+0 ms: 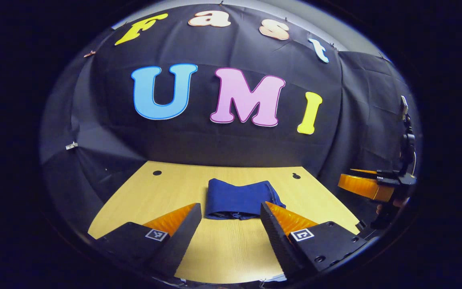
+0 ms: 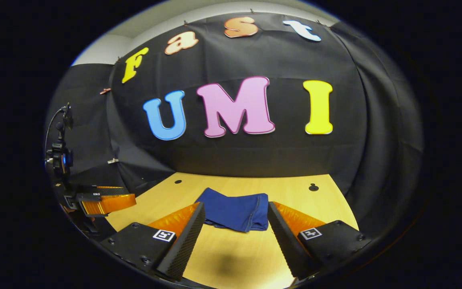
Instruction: Grasp the waist and the cuffs of the jeans and fold them to make the two legs overlap; first hold the waist and fold one-third of the jeans toward the cuffs, then hold the cuffs and fold the remaining one-third in the same direction to finish folding.
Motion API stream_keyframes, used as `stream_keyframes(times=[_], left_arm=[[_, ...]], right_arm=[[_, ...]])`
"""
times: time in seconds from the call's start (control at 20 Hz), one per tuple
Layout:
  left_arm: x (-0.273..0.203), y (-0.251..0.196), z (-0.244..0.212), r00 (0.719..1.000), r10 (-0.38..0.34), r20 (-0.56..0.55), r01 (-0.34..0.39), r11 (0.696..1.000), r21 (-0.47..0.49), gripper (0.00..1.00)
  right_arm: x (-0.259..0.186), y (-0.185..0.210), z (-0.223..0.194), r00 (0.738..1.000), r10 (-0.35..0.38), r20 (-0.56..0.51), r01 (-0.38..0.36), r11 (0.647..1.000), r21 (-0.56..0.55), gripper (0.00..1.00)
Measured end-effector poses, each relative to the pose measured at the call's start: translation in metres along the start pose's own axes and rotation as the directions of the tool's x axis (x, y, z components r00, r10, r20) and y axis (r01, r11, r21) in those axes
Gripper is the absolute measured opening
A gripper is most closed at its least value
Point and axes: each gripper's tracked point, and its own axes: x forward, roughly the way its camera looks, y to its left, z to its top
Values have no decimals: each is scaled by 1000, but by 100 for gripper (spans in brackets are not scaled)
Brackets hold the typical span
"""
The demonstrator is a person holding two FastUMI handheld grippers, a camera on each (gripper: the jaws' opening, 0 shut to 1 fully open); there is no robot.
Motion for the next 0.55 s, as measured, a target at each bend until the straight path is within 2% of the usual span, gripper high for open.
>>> stream_keyframes(times=[0.25,0.55], left_arm=[[-78,-15,22,996,-1,94,4,1000,-28,95],[-126,-17,24,991,28,130,-29,1000,7,95]], right_arm=[[-40,55,17,997,58,54,-55,997,-51,96],[-54,90,36,989,117,86,-108,989,-99,96]])
